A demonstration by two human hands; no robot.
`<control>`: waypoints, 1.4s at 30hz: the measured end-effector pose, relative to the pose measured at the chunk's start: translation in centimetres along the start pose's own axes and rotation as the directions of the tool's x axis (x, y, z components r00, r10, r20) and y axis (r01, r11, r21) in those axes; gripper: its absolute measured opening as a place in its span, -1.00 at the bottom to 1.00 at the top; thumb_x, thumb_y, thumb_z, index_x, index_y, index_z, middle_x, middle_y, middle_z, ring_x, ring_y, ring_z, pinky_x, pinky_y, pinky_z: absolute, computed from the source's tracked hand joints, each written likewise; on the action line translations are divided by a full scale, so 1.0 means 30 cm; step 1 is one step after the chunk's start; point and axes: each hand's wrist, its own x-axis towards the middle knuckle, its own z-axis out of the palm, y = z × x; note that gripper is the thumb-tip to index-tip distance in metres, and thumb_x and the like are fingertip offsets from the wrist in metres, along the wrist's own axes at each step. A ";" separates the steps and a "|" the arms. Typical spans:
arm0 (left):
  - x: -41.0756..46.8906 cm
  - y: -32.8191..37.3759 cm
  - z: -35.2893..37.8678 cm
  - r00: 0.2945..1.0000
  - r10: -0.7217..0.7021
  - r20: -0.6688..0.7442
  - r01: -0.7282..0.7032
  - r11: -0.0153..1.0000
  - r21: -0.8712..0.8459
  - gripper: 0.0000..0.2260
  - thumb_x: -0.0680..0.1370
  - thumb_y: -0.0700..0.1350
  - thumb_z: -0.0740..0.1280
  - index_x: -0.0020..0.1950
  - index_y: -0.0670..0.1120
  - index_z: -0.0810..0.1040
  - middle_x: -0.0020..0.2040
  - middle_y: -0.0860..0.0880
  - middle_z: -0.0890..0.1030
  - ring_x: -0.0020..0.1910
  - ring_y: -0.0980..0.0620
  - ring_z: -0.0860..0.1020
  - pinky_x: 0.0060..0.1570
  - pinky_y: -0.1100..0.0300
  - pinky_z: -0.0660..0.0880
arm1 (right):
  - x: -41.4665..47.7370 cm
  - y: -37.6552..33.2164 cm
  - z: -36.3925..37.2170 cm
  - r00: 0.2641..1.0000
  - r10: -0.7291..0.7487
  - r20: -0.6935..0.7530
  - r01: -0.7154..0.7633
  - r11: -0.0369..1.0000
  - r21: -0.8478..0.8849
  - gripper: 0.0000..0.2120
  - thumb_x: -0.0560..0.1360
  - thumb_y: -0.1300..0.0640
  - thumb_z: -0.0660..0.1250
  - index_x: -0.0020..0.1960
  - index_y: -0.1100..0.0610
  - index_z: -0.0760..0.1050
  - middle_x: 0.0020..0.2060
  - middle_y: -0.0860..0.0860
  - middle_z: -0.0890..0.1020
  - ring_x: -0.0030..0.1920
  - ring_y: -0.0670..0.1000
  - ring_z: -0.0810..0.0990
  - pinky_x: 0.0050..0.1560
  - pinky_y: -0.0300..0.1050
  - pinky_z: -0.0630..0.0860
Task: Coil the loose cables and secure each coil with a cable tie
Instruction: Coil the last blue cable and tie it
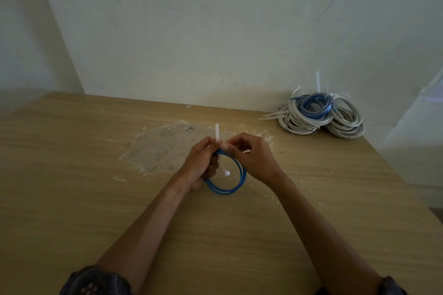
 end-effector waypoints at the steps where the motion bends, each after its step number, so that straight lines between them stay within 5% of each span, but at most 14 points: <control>1: 0.002 -0.003 -0.003 1.000 -0.006 -0.016 0.006 1.000 0.011 -0.74 0.71 -0.04 0.23 -0.17 -0.05 0.42 -0.43 0.01 0.20 -0.55 0.11 0.11 -0.60 0.25 0.09 | -0.004 -0.007 0.007 1.000 -0.003 0.017 0.003 1.000 -0.015 -0.75 0.51 -0.03 0.46 0.10 0.08 0.60 -0.18 -0.07 0.71 -0.17 -0.14 0.68 -0.11 -0.21 0.61; 4: 0.004 -0.005 -0.005 0.999 -0.032 -0.035 0.033 0.999 0.030 -0.75 0.71 -0.03 0.21 -0.15 -0.06 0.42 -0.44 0.02 0.22 -0.55 0.11 0.13 -0.60 0.26 0.10 | -0.019 -0.015 0.027 0.999 -0.055 0.004 0.055 0.998 -0.017 -0.77 0.54 0.14 0.45 0.13 0.11 0.47 -0.16 0.00 0.71 -0.26 -0.06 0.69 -0.18 -0.06 0.66; 6: 0.005 0.000 -0.005 0.996 -0.070 -0.054 0.071 0.997 0.016 -0.74 0.72 -0.06 0.18 -0.16 -0.06 0.40 -0.44 0.03 0.22 -0.55 0.11 0.14 -0.60 0.26 0.10 | -0.018 -0.006 0.037 0.978 -0.209 0.006 0.206 0.959 -0.194 -0.85 0.59 0.20 0.38 0.13 0.11 0.47 -0.04 0.00 0.68 -0.15 -0.07 0.69 -0.13 -0.04 0.65; 8: 0.006 0.006 -0.014 0.987 -0.148 -0.065 0.148 0.989 -0.007 -0.72 0.71 -0.11 0.15 -0.21 -0.07 0.39 -0.47 0.06 0.22 -0.56 0.13 0.14 -0.61 0.28 0.09 | -0.017 0.004 0.048 0.927 -0.365 0.086 0.369 0.848 -0.379 -0.81 0.58 0.31 0.34 0.11 0.07 0.54 0.11 -0.01 0.62 0.03 -0.03 0.63 -0.05 -0.02 0.63; 11: 0.005 0.013 -0.039 0.960 -0.278 -0.047 0.276 0.960 -0.043 -0.63 0.71 -0.12 0.13 -0.30 -0.08 0.43 -0.50 0.05 0.27 -0.59 0.16 0.15 -0.63 0.30 0.07 | -0.020 0.006 0.063 0.884 -0.390 0.257 0.466 0.694 -0.549 -0.64 0.50 0.45 0.34 0.10 0.04 0.61 0.25 0.01 0.56 0.19 0.05 0.54 -0.06 -0.07 0.57; 14: 0.008 0.019 -0.056 0.936 -0.349 -0.048 0.345 0.936 -0.075 -0.62 0.72 -0.11 0.15 -0.30 -0.09 0.44 -0.50 0.03 0.31 -0.59 0.16 0.16 -0.62 0.31 0.07 | -0.029 0.007 0.071 0.867 -0.393 0.306 0.498 0.648 -0.576 -0.57 0.41 0.42 0.44 0.17 0.03 0.61 0.29 0.02 0.53 0.22 0.06 0.48 -0.04 -0.20 0.39; 19: 0.012 0.019 -0.065 0.929 -0.370 -0.006 0.366 0.922 -0.126 -0.61 0.71 -0.10 0.17 -0.32 -0.08 0.43 -0.50 0.04 0.26 -0.60 0.16 0.15 -0.62 0.31 0.05 | -0.024 0.017 0.088 0.843 -0.497 0.205 0.516 0.639 -0.571 -0.71 0.36 0.21 0.58 0.05 0.04 0.65 0.16 0.03 0.58 0.15 0.06 0.50 -0.04 -0.19 0.46; 21: 0.010 0.019 -0.059 0.956 -0.292 0.007 0.292 0.955 -0.055 -0.65 0.71 -0.10 0.16 -0.28 -0.08 0.43 -0.46 0.03 0.25 -0.58 0.15 0.15 -0.60 0.29 0.05 | -0.019 0.017 0.085 0.861 -0.500 0.096 0.485 0.748 -0.452 -0.85 0.46 0.18 0.50 0.03 0.08 0.68 0.06 0.01 0.61 0.07 0.02 0.54 -0.03 -0.18 0.51; 25: -0.020 0.028 -0.019 0.992 0.125 -0.005 -0.118 0.948 0.294 -0.81 0.71 -0.03 0.21 0.00 -0.04 0.57 -0.44 0.01 0.34 -0.55 0.10 0.20 -0.55 0.23 0.14 | -0.006 0.000 0.057 0.980 -0.193 -0.046 0.192 0.981 -0.020 -0.82 0.59 0.05 0.37 -0.03 0.13 0.69 -0.09 0.00 0.64 -0.06 -0.08 0.63 -0.06 -0.18 0.58; 29: -0.009 0.017 0.003 0.918 0.394 0.040 -0.365 0.802 0.473 -0.83 0.70 -0.02 0.24 0.15 -0.01 0.61 -0.37 0.17 0.56 -0.43 0.22 0.51 -0.34 0.36 0.48 | -0.017 -0.017 0.048 0.999 -0.033 -0.006 0.033 0.958 0.286 -0.67 0.66 0.10 0.24 -0.06 0.30 0.65 -0.06 0.12 0.70 0.01 -0.03 0.70 0.05 -0.22 0.58; 32: 0.025 -0.009 -0.023 0.852 0.523 -0.008 -0.405 0.670 0.622 -0.76 0.67 0.08 0.28 0.11 0.00 0.67 -0.14 0.09 0.66 -0.11 0.15 0.63 -0.05 0.10 0.63 | -0.023 -0.032 0.053 1.000 0.027 0.002 -0.025 0.915 0.403 -0.69 0.64 0.05 0.27 -0.05 0.26 0.66 -0.05 0.14 0.73 0.06 0.04 0.71 0.16 -0.14 0.60; 35: 0.034 -0.020 -0.034 0.814 0.581 -0.013 -0.448 0.641 0.623 -0.59 0.60 0.24 0.29 0.09 -0.06 0.71 -0.11 0.05 0.70 -0.11 0.14 0.65 -0.09 0.03 0.63 | -0.028 -0.046 0.057 0.998 0.059 -0.015 -0.046 0.893 0.448 -0.77 0.61 0.06 0.31 -0.03 0.18 0.67 -0.05 0.11 0.74 0.05 0.07 0.71 0.12 -0.14 0.60; 39: 0.034 -0.020 -0.027 0.782 0.623 -0.003 -0.490 0.619 0.614 -0.74 0.64 0.00 0.35 0.31 -0.01 0.61 -0.15 0.05 0.66 -0.12 0.12 0.65 -0.09 0.09 0.65 | -0.032 -0.055 0.055 0.995 0.088 -0.039 -0.062 0.898 0.435 -0.75 0.64 0.08 0.28 -0.03 0.18 0.67 -0.08 0.09 0.74 0.03 0.02 0.72 0.05 -0.24 0.58; 42: 0.026 -0.019 -0.021 0.763 0.646 0.028 -0.527 0.596 0.606 -0.72 0.63 0.05 0.31 0.28 -0.02 0.62 -0.13 0.10 0.66 -0.13 0.13 0.66 -0.17 0.05 0.65 | -0.035 -0.072 0.051 0.996 0.079 -0.036 -0.055 0.894 0.445 -0.69 0.68 0.10 0.21 -0.05 0.20 0.67 -0.10 0.03 0.75 0.00 -0.11 0.71 -0.01 -0.43 0.51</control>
